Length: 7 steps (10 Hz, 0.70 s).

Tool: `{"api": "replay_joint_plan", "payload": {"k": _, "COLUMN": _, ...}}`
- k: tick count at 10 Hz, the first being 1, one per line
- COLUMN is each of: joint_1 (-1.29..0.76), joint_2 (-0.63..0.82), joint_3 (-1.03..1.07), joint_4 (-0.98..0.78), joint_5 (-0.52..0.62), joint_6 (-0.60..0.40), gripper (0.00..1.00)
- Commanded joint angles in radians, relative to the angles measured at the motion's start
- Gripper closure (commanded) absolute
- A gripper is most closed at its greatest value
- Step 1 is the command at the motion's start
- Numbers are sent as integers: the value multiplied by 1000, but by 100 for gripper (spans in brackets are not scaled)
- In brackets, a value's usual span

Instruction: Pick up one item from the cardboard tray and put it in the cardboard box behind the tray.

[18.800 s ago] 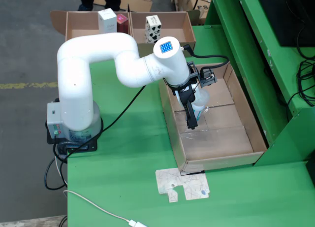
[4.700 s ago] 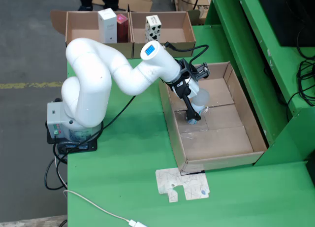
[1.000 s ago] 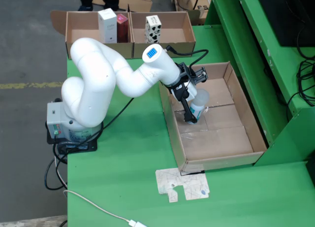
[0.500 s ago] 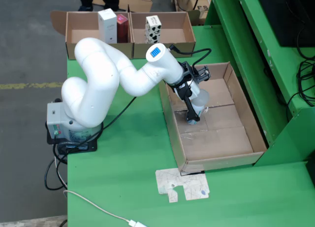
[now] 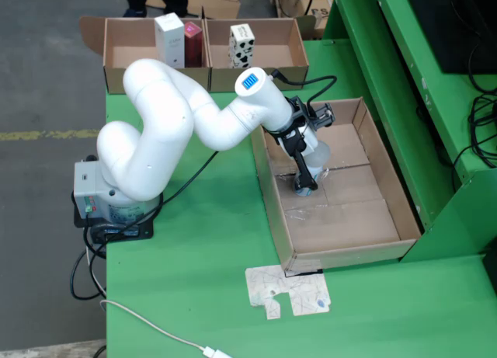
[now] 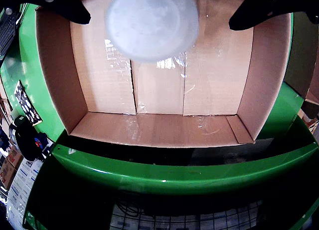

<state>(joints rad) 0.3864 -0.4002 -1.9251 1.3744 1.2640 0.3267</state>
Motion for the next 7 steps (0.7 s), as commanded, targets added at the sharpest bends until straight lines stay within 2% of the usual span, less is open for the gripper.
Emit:
{"api": "replay_joint_plan", "payload": {"k": 1, "joint_1": -5, "joint_2": -24, "joint_3": 75, "joint_4": 8, "joint_5": -7, "joint_6": -5, "gripper": 0}}
{"api": "replay_joint_plan", "payload": {"k": 4, "joint_1": -25, "joint_2": -143, "joint_3": 256, "joint_4": -52, "joint_5": 4, "joint_6": -20, "gripper": 0}}
{"api": "replay_joint_plan", "payload": {"k": 7, "joint_1": -25, "joint_2": -143, "joint_3": 256, "joint_4": -52, "joint_5": 4, "joint_6": -20, "gripper": 0}}
